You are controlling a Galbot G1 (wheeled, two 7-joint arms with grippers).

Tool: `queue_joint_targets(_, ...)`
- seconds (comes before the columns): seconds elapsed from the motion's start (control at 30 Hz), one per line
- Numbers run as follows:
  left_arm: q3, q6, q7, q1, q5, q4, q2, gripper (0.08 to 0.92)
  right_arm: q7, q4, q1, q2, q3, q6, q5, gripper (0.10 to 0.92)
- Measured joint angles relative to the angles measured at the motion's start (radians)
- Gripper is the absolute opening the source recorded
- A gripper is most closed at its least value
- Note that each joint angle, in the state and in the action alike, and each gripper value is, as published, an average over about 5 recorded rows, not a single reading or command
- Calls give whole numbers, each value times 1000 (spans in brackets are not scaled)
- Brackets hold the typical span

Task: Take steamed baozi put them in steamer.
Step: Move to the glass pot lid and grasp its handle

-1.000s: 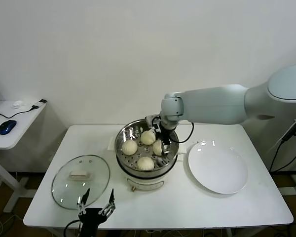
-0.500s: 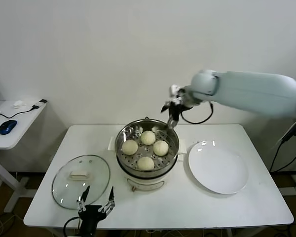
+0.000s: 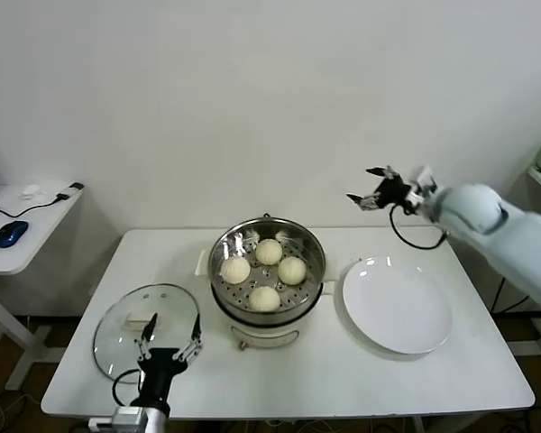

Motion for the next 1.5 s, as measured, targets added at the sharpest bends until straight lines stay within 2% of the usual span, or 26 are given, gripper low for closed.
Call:
queue_joint_targets(0.33, -7, -53, -67, -57, 164, 83, 48, 823, 54, 9, -650, 191, 638, 213, -142, 823)
queue_joint_targets(0.57, -31, -67, -139, -61, 399, 142, 96, 823, 76, -16, -926, 362, 900, 347, -223, 823)
queue_joint_targets(0.77, -45, -53, -209, -70, 629, 196, 136, 823, 108, -17, -1068, 477, 1018, 404, -271, 823)
queue_joint_targets(1.07, -56, 20, -292, -105, 962, 315, 192, 823, 166, 27, -1196, 586, 1094, 382, -337, 822)
queue_joint_targets(1.5, -57, 76, -354, -195, 1198, 490, 223, 823, 200, 75, -1262, 653, 1132, 346, -374, 823)
